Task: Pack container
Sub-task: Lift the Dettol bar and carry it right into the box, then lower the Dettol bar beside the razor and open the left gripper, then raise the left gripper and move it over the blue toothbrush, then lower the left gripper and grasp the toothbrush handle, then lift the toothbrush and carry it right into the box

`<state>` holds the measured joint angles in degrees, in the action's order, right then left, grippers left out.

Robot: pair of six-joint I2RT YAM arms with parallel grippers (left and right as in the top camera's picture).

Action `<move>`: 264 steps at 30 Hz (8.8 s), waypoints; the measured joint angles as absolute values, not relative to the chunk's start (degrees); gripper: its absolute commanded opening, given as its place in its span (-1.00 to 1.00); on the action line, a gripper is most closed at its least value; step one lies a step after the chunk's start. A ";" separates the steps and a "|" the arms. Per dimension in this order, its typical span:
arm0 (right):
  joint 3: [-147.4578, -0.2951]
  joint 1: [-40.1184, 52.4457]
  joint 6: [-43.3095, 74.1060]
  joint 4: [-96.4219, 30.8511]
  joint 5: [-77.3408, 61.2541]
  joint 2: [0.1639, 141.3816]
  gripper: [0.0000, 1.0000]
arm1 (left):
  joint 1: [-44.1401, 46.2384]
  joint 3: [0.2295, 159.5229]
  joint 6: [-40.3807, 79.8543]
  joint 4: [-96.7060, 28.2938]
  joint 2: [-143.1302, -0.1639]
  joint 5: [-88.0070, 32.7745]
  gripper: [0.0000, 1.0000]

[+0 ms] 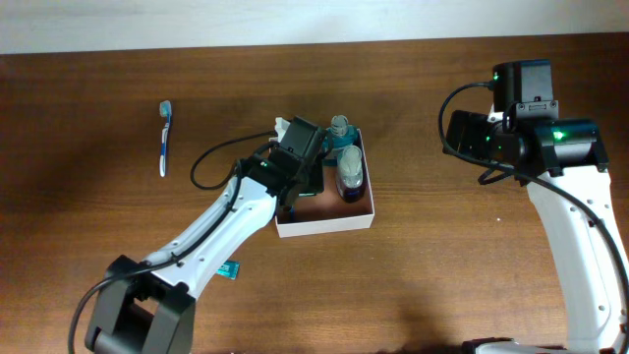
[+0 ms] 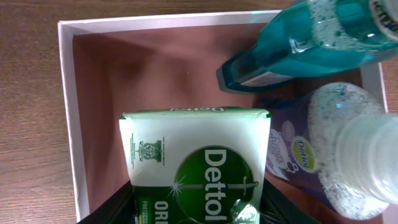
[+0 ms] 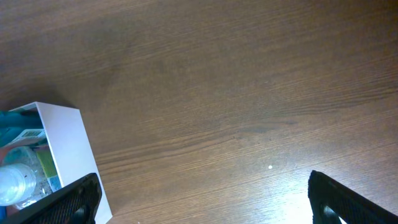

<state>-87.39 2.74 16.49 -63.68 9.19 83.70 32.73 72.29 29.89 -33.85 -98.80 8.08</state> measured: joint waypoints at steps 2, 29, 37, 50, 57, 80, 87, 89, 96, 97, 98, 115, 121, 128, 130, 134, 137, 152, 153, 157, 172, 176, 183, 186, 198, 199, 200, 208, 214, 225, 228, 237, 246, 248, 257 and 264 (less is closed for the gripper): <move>-87.39 2.76 16.51 -63.68 9.19 83.70 0.97 | 32.73 72.29 29.91 -33.82 -99.02 8.29 -0.57; -87.39 2.76 16.49 -63.68 9.19 83.70 0.97 | 32.73 72.29 30.06 -33.36 -102.50 7.92 -0.57; -87.39 2.76 16.49 -63.70 9.19 83.70 0.97 | 32.73 72.29 30.06 -32.49 -105.71 7.90 -0.57; -87.39 2.76 16.49 -63.68 9.19 83.70 0.97 | 32.73 72.29 30.06 -31.77 -106.26 7.60 -0.08; -87.39 2.74 16.51 -63.68 9.19 83.70 0.97 | 32.73 72.40 30.06 -32.16 -106.26 7.53 0.01; -87.39 2.74 16.51 -63.70 9.19 83.70 0.97 | 32.73 74.63 30.52 -34.96 -105.97 7.51 0.15; -87.39 2.76 16.51 -63.70 9.19 83.70 0.97 | 32.71 80.44 28.71 -41.69 -98.85 7.73 0.04; -87.39 2.76 16.49 -63.70 9.19 83.70 0.97 | 32.67 81.32 27.81 -42.50 -95.53 8.40 0.07; -87.39 2.76 16.51 -63.68 9.19 83.70 0.97 | 30.30 82.17 25.06 -47.18 -86.89 16.16 0.99; -87.39 2.74 16.51 -63.70 9.19 83.70 0.97 | 29.45 82.17 24.93 -48.29 -86.37 17.19 0.99; -87.39 2.76 16.51 -63.68 9.19 83.70 0.97 | 28.42 82.17 24.82 -49.34 -85.93 18.11 0.99; -87.39 2.74 16.49 -63.70 9.19 83.70 0.97 | 2.26 82.17 16.71 -48.77 -85.58 20.47 0.99; -87.39 2.76 16.49 -63.70 9.19 83.70 0.97 | -3.40 82.19 8.67 -41.30 -87.07 14.20 0.99; -87.39 2.76 16.49 -63.68 9.19 83.70 0.97 | -5.19 82.19 2.37 -37.36 -92.68 9.37 0.99; -87.39 2.74 16.49 -63.68 9.19 83.70 0.97 | -5.23 82.19 1.23 -36.99 -94.02 8.97 0.99; -87.39 2.76 16.49 -63.68 9.19 83.70 0.97 | -5.23 82.19 0.30 -35.75 -95.13 8.91 0.99; -87.39 2.76 16.49 -63.70 9.19 83.70 0.97 | -5.21 82.19 -0.10 -34.17 -95.61 8.88 0.99; -87.39 2.76 16.51 -63.70 9.19 83.74 0.97 | -6.98 82.19 -0.47 -23.46 -109.32 9.04 0.99; -87.39 2.76 16.51 -63.70 9.19 83.74 0.97 | -7.27 82.19 -0.47 -22.81 -110.26 9.02 0.99; -87.39 2.76 16.49 -63.70 9.19 83.74 0.96 | -8.23 82.19 -0.47 -20.91 -113.47 8.86 0.99; -87.39 2.76 16.49 -63.70 9.19 83.74 0.97 | -8.78 82.19 -0.47 -19.29 -119.13 5.21 0.92; -87.39 2.76 16.51 -63.68 9.19 83.74 0.97 | -8.78 82.19 -0.47 -18.39 -122.39 4.86 0.92; -87.39 2.76 16.49 -63.70 9.19 83.74 0.97 | -8.80 82.30 -0.54 -17.67 -123.66 4.38 0.33; -87.39 2.76 16.49 -63.70 9.19 83.74 0.97 | -8.82 82.30 -0.69 -17.69 -123.68 4.34 -0.22; -87.39 2.76 16.49 -63.70 9.19 83.74 0.97 | -8.82 82.30 -1.10 -17.32 -123.76 4.45 -0.61; -87.39 2.76 16.51 -63.70 9.19 83.74 0.97 | -8.82 82.30 -1.08 -17.28 -123.76 4.45 -0.63; -87.39 2.74 16.49 -63.68 9.19 83.74 0.97 | -8.82 82.30 -1.08 -17.28 -123.76 4.45 -0.66; -87.39 2.76 16.51 -63.70 9.19 83.74 0.97 | -8.82 82.30 -1.15 -16.80 -123.79 4.45 -0.99; -87.39 2.76 16.51 -63.68 9.19 83.74 0.97 | -8.82 82.30 -1.10 -15.97 -123.76 4.45 -0.98; -87.39 2.76 16.45 -63.68 9.19 83.74 0.97 | -8.16 82.30 0.16 -20.21 -116.18 4.45 -0.98; -87.39 2.74 16.49 -63.68 9.19 83.74 0.97 | -6.63 82.30 1.32 -22.65 -110.19 4.45 -0.98; -87.39 2.76 16.51 -63.68 9.19 83.74 0.97 | 2.09 82.37 3.27 -32.75 -100.36 4.43 -0.98; -87.39 2.76 16.47 -63.68 9.19 83.74 0.97 | 11.49 82.37 7.01 -43.13 -98.24 3.40 -0.99; -87.39 2.76 16.49 -63.68 9.19 83.74 0.97 | 12.78 82.37 7.22 -44.60 -98.19 2.61 -0.99; -87.39 2.76 16.49 -63.68 9.19 83.74 0.97 | 17.65 82.37 11.88 -46.81 -98.13 -3.25 -0.98; -87.39 2.76 16.51 -63.68 9.19 83.74 0.97 | 22.37 82.37 14.48 -48.75 -98.13 -4.27 -0.98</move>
